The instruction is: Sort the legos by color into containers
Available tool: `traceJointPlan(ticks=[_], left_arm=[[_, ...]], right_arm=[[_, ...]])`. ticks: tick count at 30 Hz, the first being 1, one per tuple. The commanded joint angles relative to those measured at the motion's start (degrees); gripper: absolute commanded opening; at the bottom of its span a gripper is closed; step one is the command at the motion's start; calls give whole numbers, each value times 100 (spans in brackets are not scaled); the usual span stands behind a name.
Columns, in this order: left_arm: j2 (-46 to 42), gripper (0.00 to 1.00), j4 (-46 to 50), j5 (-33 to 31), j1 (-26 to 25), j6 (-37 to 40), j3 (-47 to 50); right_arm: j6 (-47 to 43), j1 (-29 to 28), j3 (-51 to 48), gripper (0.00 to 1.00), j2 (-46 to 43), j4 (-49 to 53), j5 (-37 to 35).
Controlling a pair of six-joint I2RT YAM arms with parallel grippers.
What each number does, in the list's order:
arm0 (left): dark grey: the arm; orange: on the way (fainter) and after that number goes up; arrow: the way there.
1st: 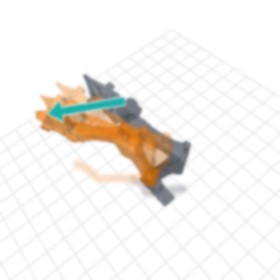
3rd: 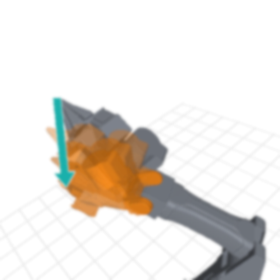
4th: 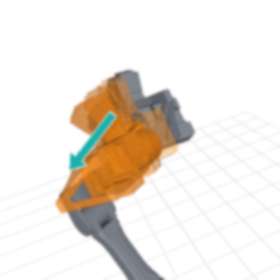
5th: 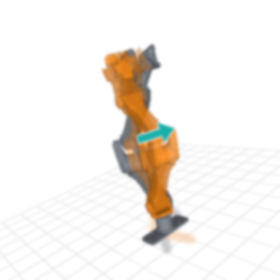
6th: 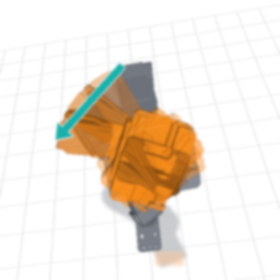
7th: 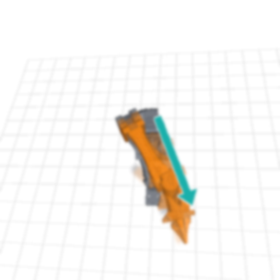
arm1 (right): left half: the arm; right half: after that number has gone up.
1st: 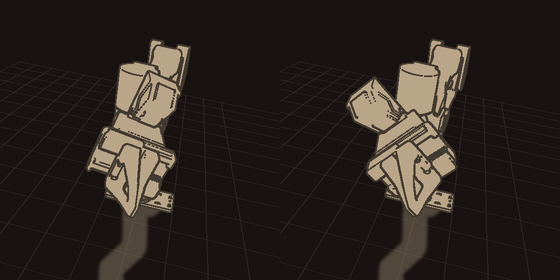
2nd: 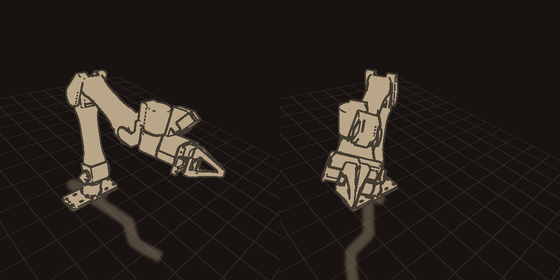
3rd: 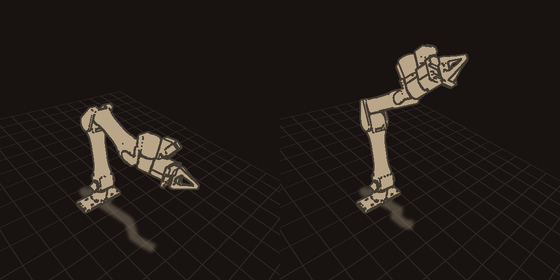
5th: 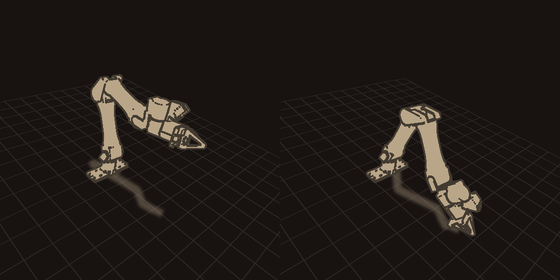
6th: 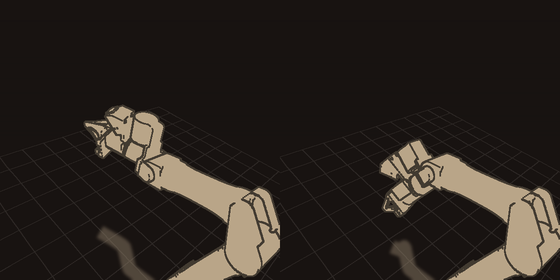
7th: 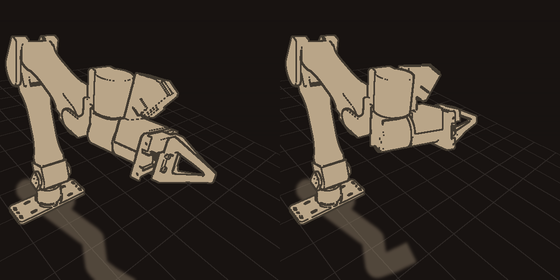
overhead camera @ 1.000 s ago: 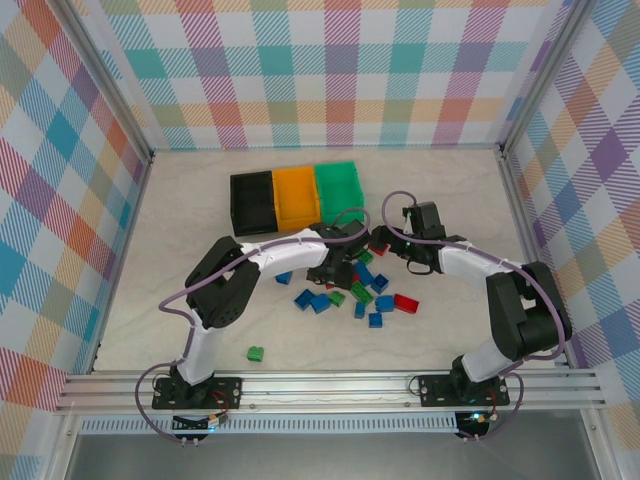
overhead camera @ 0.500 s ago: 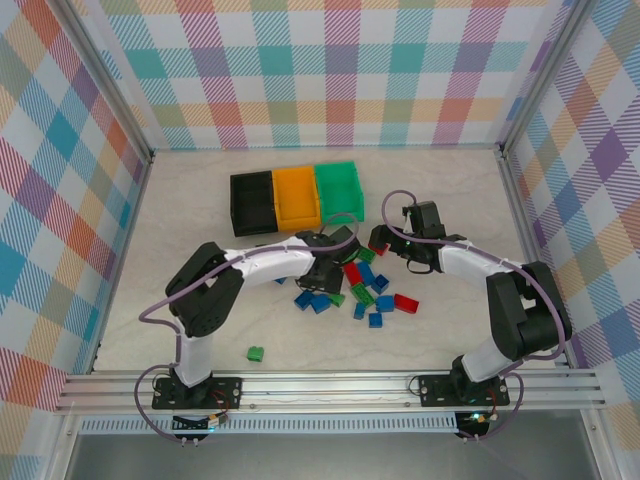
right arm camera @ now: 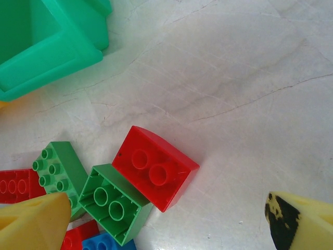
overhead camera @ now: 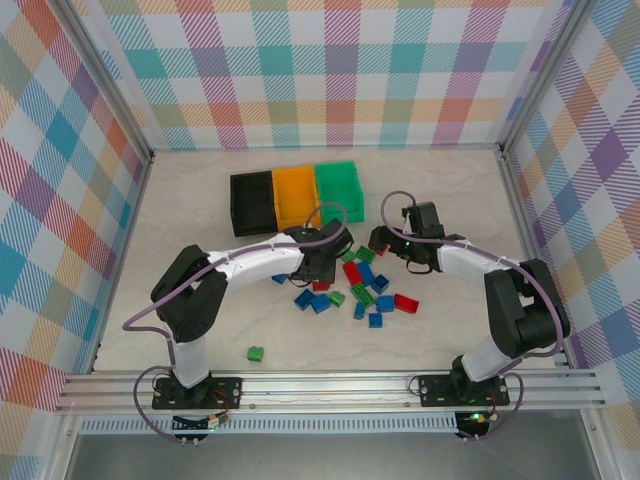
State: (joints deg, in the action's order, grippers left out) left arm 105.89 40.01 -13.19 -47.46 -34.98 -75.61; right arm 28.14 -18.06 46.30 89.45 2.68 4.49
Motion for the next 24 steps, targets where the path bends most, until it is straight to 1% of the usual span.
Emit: traceJointPlan(ticks=[1,3,5,6,9,12,18,24], left_arm=[[-46,53,-177,96,131,-232,-66],[-44,55,-231,112,165,-290,-61],[55,61,-142,134,224,-366,-123],[106,62,-118,172,245,-369,-159],[242,62,-197,391,254,-279,-291],[324,59,-257,436,255,-292,-325],[440,43,-226,337,253,-398,-292],[128,45,-396,248,257,-458,12]], right_arm=[[47,3,177,96,29,51,-21],[47,-3,177,96,20,66,-45],[37,-2,177,96,11,67,-56],[42,-2,178,96,6,66,-54],[39,0,185,96,22,64,-36],[39,-1,208,96,48,75,-34],[13,-3,230,96,73,108,-58],[22,4,248,96,106,105,-37]])
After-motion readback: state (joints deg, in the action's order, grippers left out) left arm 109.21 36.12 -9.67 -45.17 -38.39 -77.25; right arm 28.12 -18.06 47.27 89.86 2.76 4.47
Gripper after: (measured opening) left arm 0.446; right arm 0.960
